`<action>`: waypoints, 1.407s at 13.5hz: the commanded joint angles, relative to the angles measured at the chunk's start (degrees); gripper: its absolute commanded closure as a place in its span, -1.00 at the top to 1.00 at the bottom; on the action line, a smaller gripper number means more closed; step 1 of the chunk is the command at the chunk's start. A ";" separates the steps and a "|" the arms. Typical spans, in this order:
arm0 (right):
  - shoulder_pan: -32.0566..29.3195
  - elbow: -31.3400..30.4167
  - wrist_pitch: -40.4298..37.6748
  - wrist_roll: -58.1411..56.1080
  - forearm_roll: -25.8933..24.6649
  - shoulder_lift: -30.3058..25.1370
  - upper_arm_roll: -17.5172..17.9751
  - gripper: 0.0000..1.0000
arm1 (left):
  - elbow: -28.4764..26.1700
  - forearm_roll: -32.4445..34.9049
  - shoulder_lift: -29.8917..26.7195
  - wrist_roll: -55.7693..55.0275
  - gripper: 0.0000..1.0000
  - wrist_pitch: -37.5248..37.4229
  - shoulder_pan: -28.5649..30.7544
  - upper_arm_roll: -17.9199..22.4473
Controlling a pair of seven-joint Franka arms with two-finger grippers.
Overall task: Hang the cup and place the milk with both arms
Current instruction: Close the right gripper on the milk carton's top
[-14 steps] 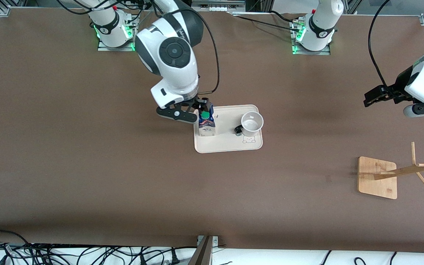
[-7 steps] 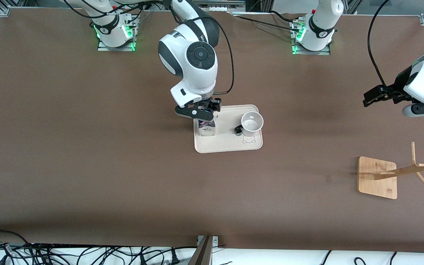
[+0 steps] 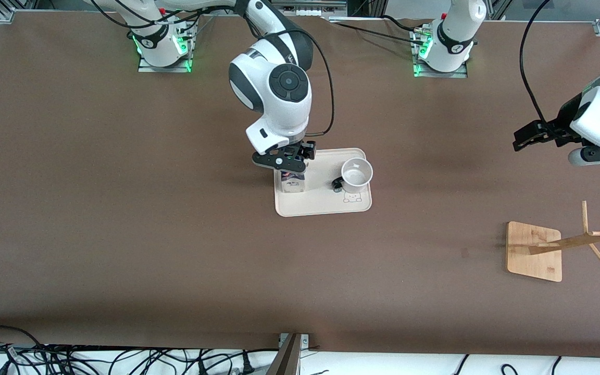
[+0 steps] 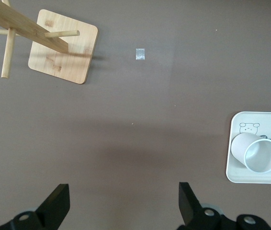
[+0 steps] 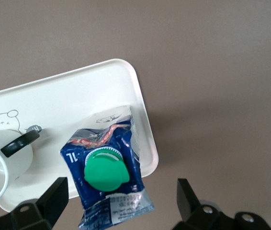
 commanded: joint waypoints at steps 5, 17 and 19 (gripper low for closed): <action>0.62 1.65 -0.09 0.56 0.78 1.62 -0.42 1.00 | 1.39 -0.61 0.41 -0.06 1.00 -0.93 -0.01 -0.16; 0.62 1.21 1.41 -1.28 0.78 2.94 -0.33 0.75 | 1.39 0.01 0.32 0.03 1.00 -3.21 -0.01 -2.09; 0.62 1.21 1.32 -1.28 0.78 3.03 -0.25 0.26 | 1.39 0.01 0.32 0.03 1.00 -3.57 -0.01 -2.09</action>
